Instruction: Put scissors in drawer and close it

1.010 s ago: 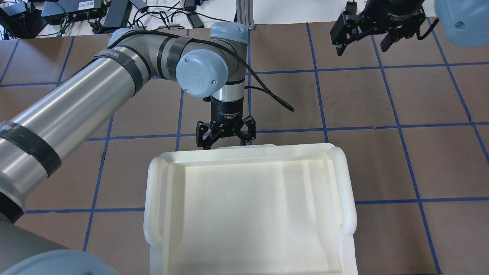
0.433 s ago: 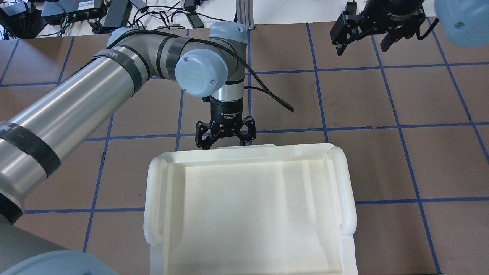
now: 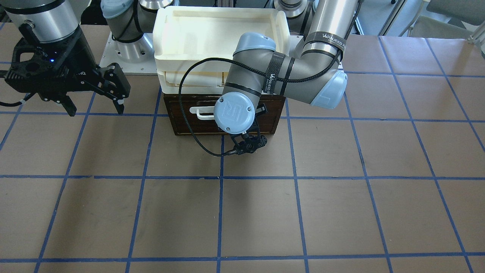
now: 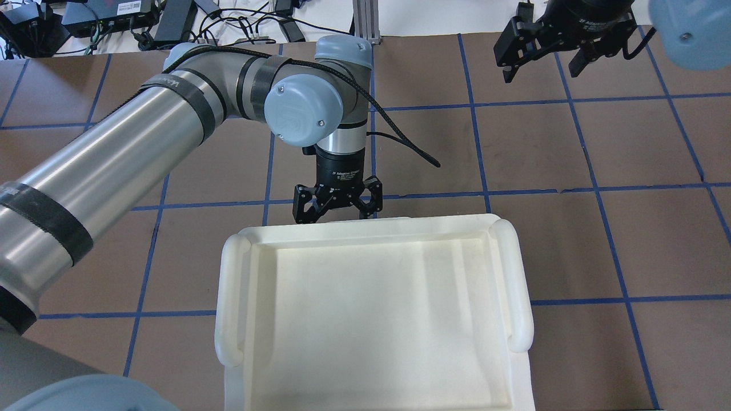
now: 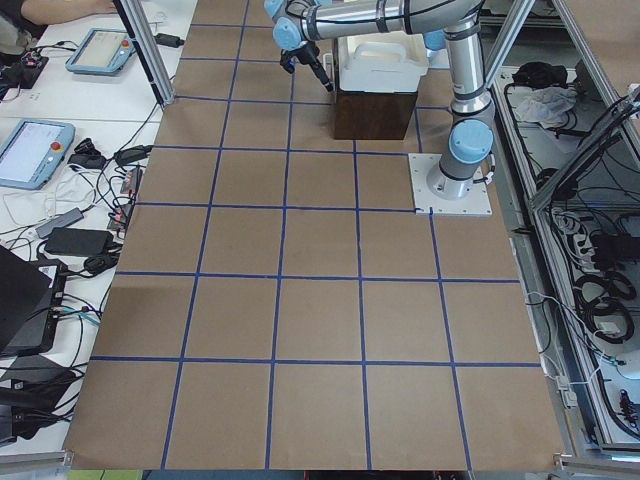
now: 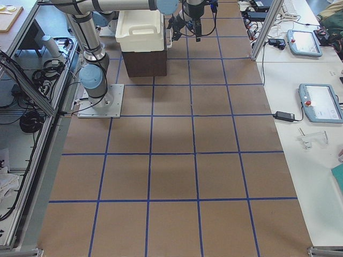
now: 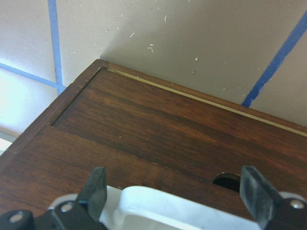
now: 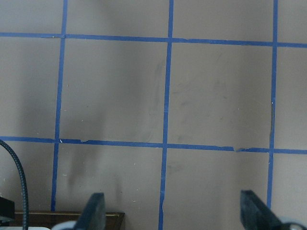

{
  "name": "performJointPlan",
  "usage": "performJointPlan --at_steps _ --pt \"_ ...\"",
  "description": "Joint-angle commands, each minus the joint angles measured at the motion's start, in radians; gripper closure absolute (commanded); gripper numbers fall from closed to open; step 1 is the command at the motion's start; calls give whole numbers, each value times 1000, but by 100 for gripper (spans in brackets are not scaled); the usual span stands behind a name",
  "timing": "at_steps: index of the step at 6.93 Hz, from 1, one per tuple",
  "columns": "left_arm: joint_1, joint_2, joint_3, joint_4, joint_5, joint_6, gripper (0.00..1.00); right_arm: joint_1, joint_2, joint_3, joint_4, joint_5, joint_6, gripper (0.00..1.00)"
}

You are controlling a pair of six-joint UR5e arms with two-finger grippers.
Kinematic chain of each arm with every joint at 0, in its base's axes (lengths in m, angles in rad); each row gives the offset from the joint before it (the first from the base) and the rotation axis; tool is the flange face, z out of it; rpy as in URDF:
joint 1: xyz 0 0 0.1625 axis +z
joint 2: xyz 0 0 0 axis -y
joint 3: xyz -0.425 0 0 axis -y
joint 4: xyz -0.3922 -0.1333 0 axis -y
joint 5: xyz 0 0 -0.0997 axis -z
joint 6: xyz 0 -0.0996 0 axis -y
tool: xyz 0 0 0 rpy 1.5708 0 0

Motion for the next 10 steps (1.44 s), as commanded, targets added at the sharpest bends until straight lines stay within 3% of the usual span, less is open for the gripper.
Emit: performJointPlan --at_steps 1,3,6,7,8,10 --pt "-1 0 -7 0 1 -15 0 0 -1 0 0 -1 0 0" --pt "14 2 -4 5 4 -12 0 3 0 0 0 1 8 0" --pt "94 23 79 101 21 33 0 3 0 -3 -18 1 0 0" --pt "131 35 96 152 18 96 0 3 0 -3 -25 -1 2 0" --pt "160 52 96 216 21 311 0 3 0 -3 -25 1 2 0" --pt "247 118 104 241 27 419 0 3 0 -3 -26 1 3 0"
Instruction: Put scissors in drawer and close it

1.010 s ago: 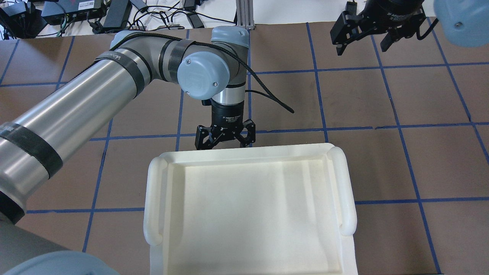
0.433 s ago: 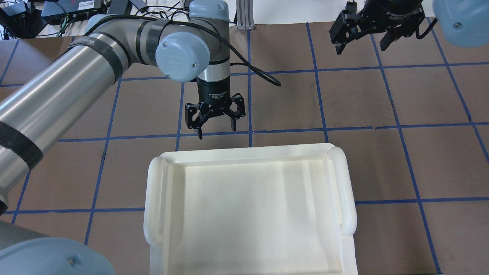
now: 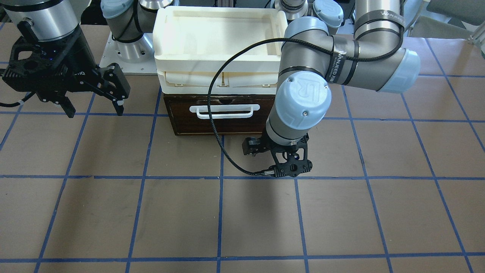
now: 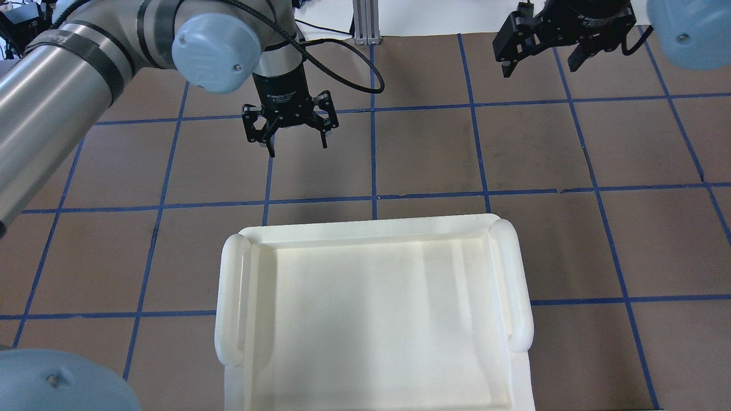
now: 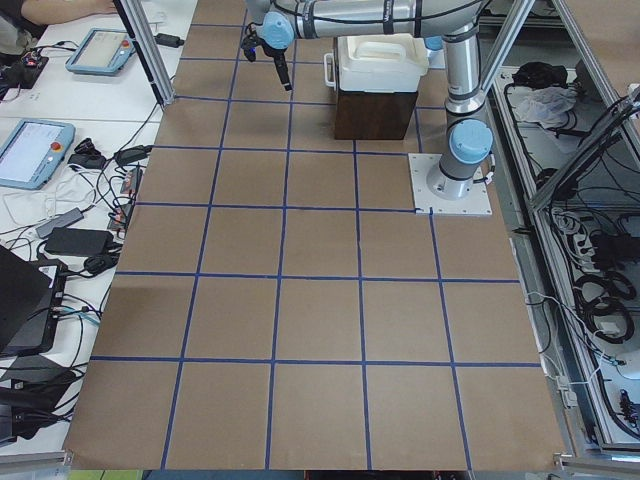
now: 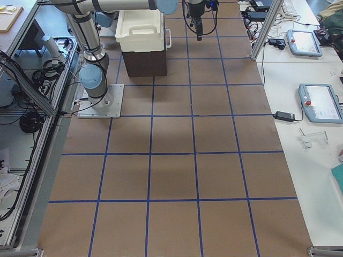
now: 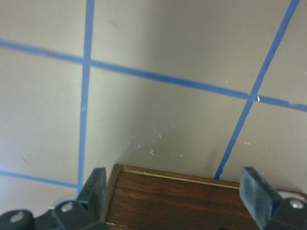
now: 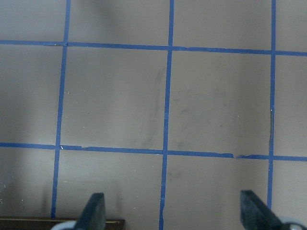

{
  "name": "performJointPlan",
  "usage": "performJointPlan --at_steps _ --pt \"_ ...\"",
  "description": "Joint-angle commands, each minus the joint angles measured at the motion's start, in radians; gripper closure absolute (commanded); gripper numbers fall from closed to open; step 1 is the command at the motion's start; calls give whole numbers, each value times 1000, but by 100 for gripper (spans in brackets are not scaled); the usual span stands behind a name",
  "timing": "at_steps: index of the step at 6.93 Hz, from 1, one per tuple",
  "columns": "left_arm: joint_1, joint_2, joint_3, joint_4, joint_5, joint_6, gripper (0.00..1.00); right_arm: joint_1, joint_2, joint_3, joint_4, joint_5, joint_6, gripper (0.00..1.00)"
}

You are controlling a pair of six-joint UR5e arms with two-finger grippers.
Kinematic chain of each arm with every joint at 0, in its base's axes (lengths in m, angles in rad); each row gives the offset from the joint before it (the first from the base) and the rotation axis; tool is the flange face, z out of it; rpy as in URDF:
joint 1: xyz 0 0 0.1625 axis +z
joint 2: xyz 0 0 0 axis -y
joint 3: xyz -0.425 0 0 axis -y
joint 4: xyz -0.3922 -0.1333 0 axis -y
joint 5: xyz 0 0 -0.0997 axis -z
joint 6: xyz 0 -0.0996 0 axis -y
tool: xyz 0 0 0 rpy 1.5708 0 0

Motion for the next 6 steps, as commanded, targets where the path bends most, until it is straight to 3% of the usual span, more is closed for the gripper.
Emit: performJointPlan --at_steps 1,3,6 --pt "112 76 32 22 2 179 0 0 0 -1 0 0 1 0" --pt "195 163 41 -50 46 337 0 0 0 1 0 2 1 0" --pt "252 293 18 -126 72 353 0 0 0 1 0 2 5 0"
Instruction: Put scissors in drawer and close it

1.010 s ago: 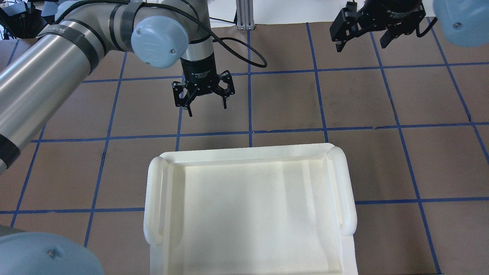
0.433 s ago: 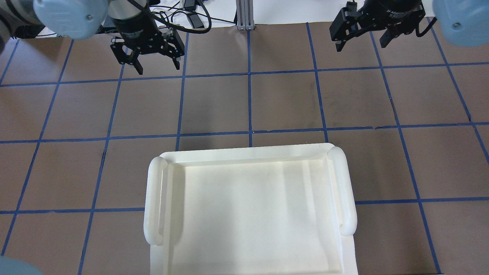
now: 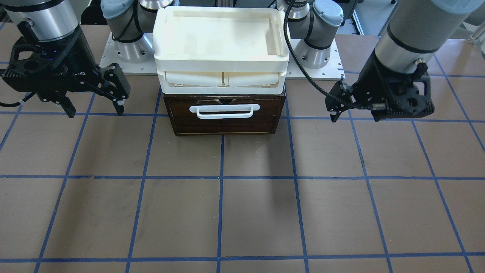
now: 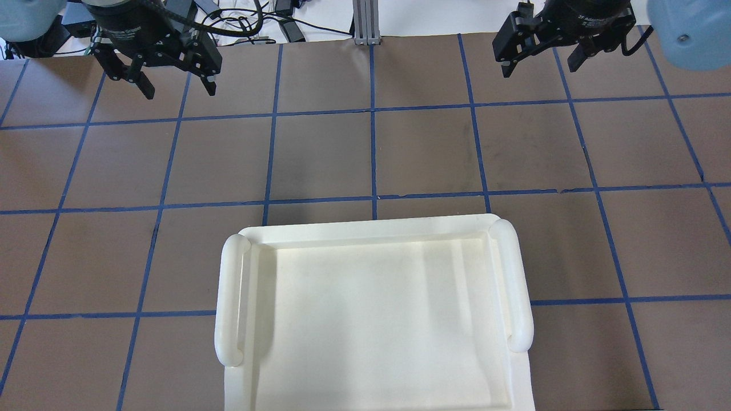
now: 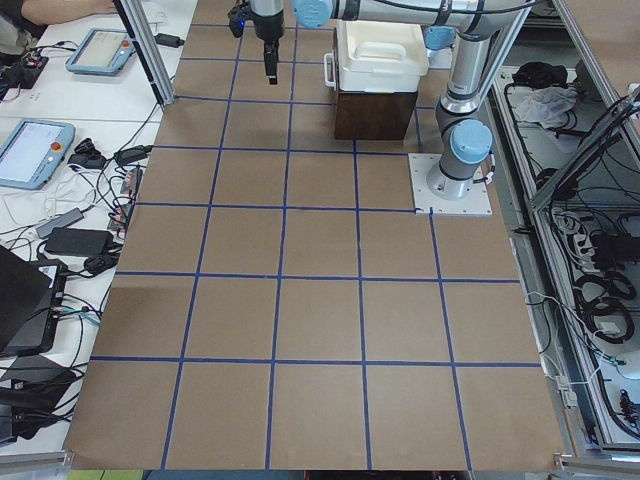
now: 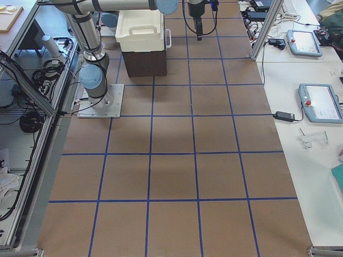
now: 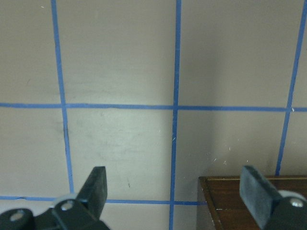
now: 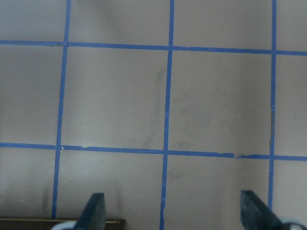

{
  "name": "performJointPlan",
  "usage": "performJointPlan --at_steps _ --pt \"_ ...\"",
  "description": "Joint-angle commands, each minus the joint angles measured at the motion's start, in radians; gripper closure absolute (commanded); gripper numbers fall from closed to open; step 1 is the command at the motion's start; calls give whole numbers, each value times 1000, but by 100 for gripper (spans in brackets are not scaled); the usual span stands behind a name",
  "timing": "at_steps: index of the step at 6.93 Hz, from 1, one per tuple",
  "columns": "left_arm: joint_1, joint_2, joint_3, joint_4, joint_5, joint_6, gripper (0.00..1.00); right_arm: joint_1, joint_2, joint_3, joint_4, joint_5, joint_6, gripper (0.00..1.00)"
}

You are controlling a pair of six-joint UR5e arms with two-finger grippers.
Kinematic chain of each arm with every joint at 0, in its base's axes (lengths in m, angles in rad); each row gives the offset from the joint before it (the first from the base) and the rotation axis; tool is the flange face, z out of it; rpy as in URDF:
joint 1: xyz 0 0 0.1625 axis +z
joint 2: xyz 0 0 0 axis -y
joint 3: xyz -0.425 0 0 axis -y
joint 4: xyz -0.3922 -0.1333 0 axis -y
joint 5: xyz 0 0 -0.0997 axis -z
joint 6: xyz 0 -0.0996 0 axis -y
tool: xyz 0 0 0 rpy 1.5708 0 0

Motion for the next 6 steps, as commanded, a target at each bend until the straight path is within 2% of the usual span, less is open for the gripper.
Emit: performJointPlan --at_steps 1,3,6 --pt "56 60 -24 -24 -5 47 0 0 0 0 1 2 5 0" --pt "50 68 -70 -14 -9 71 0 0 0 0 -1 3 5 0" --pt "48 68 -81 -14 -12 59 0 2 0 0 -1 3 7 0"
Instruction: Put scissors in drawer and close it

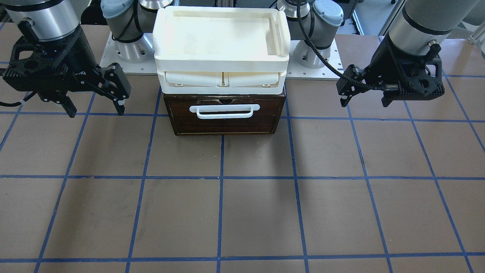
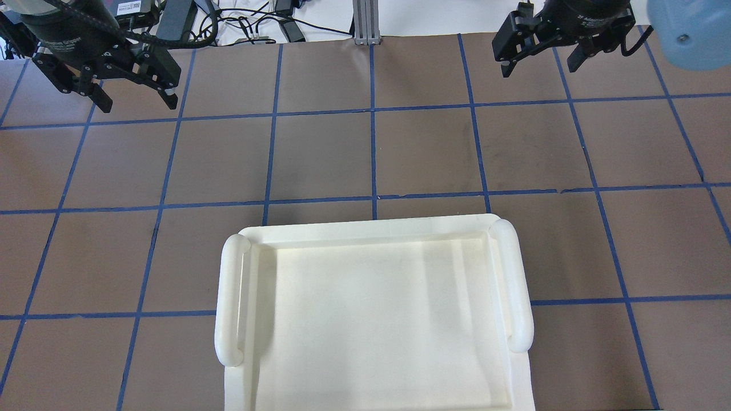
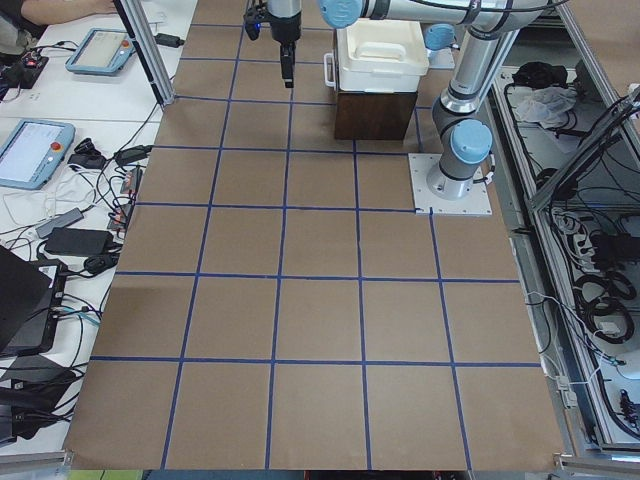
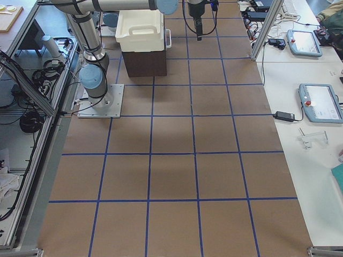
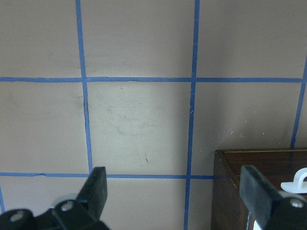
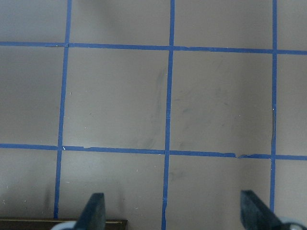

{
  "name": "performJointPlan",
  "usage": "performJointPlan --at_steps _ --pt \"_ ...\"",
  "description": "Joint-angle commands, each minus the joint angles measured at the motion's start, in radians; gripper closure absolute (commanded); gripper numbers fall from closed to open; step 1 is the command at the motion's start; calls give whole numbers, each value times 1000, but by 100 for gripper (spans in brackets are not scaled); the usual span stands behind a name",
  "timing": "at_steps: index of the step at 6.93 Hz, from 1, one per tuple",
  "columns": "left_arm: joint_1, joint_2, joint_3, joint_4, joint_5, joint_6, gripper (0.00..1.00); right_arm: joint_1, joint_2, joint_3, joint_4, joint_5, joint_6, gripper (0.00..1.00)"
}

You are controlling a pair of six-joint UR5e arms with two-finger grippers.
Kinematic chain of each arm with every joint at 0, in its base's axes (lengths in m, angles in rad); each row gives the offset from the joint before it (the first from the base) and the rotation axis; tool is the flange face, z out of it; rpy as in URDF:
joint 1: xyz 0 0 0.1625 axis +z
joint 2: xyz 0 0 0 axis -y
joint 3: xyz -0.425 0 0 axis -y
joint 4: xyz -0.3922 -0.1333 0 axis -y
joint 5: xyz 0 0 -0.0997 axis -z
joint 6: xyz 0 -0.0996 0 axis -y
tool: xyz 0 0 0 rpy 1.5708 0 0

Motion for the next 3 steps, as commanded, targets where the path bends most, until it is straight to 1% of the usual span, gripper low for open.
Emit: performJointPlan --at_steps 1,3 --pt "0 -5 -4 0 -3 -3 0 0 0 0 0 0 0 0" --pt "-2 -1 -24 0 0 9 0 0 0 0 0 0 2 0"
